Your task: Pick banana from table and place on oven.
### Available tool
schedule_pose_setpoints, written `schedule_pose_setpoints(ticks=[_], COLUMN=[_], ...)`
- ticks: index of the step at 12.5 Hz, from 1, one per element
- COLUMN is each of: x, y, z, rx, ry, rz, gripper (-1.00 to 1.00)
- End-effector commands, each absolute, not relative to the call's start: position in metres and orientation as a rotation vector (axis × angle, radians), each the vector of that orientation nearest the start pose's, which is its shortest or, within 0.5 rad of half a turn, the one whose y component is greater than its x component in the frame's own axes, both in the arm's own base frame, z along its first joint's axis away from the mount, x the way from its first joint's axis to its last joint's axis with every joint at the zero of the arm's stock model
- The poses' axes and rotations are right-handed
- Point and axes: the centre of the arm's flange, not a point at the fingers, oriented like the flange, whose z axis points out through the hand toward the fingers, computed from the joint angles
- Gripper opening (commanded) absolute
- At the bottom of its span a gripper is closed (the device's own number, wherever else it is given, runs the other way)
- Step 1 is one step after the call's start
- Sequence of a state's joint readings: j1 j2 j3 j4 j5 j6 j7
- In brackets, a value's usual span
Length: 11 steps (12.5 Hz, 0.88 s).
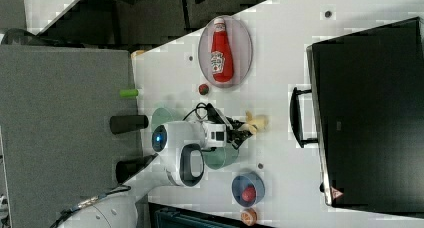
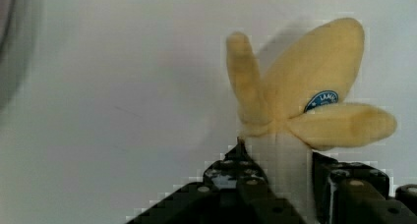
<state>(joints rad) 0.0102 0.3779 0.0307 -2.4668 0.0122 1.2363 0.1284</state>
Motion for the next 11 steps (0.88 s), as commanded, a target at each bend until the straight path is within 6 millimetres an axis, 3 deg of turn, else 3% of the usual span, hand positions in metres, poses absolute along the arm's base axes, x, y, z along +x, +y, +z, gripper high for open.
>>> schedule_pose_setpoints(ticks=[1, 3, 6, 9, 11], x=[0.484, 0.509, 0.527, 0.52, 0.509], y=[0.014, 0.011, 0.007, -0.012, -0.042], z=[0.18, 0.235, 0.342, 0.455, 0.512], rx=[-2.785, -2.741, -2.749, -2.75, -2.717], ry=[1.384, 1.377, 1.393, 1.456, 1.537], rz=[-0.06, -0.183, -0.169, -0.097, -0.046], gripper=[-0.46, -0.46, -0.46, -0.46, -0.45])
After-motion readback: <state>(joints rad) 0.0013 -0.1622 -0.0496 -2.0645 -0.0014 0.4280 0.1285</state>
